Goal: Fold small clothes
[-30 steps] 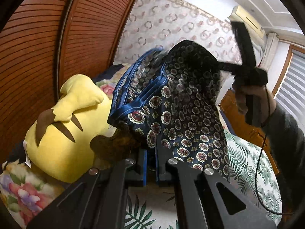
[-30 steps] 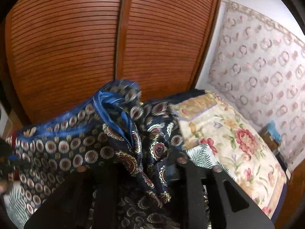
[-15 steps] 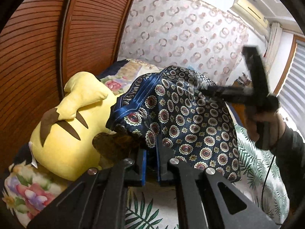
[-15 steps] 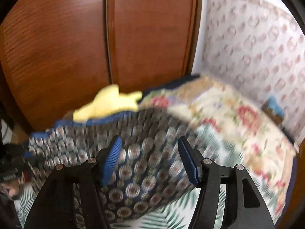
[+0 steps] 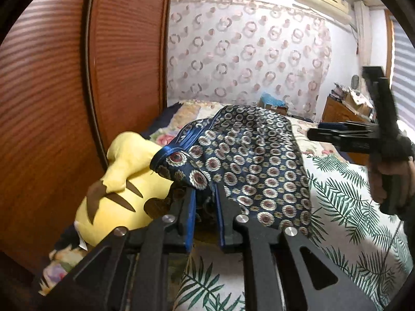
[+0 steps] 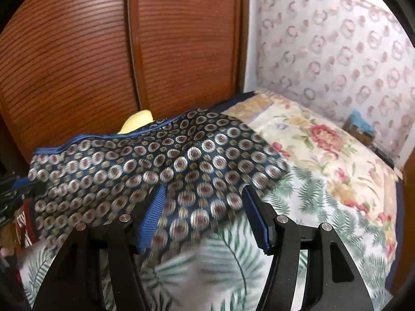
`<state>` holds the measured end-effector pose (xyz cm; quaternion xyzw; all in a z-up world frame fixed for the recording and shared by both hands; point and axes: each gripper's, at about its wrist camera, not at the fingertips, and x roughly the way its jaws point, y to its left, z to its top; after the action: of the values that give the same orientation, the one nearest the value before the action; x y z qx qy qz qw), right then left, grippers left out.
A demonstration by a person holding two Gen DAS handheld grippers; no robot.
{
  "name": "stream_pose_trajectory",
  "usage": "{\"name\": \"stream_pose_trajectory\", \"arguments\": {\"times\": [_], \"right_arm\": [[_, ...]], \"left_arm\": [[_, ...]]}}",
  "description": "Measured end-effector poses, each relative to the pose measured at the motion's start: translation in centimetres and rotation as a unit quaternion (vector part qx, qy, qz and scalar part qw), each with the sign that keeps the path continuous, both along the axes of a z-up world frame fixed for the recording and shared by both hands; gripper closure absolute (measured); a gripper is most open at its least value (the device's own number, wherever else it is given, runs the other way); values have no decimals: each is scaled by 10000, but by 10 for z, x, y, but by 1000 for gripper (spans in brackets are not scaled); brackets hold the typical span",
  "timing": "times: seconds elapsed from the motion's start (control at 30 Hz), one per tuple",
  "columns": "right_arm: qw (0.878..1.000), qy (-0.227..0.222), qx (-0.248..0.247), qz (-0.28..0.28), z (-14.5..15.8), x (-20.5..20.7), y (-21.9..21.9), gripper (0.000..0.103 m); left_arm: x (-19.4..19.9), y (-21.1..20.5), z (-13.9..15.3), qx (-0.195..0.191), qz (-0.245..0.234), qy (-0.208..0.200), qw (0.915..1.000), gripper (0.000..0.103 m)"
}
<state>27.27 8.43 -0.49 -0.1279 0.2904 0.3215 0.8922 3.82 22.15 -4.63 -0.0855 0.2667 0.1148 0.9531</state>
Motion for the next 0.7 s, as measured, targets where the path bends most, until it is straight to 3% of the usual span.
{"name": "stream_pose_trajectory", "arguments": {"times": [0.37,0.6,0.7], "right_arm": [[9957,-289,358,-803,13,-93,-87,38],[9878,-530,601,-1333,24,-153,-138,17],[9825,-659,641,-1623,26,-178,-156,15]], "left_arm": [[-10,-51,28,316,-486,-230,9981,87],[-13,-99,37,395,-833,-273,9954,87],[-12,-122,38,318,-1086,-243,9933,87]]}}
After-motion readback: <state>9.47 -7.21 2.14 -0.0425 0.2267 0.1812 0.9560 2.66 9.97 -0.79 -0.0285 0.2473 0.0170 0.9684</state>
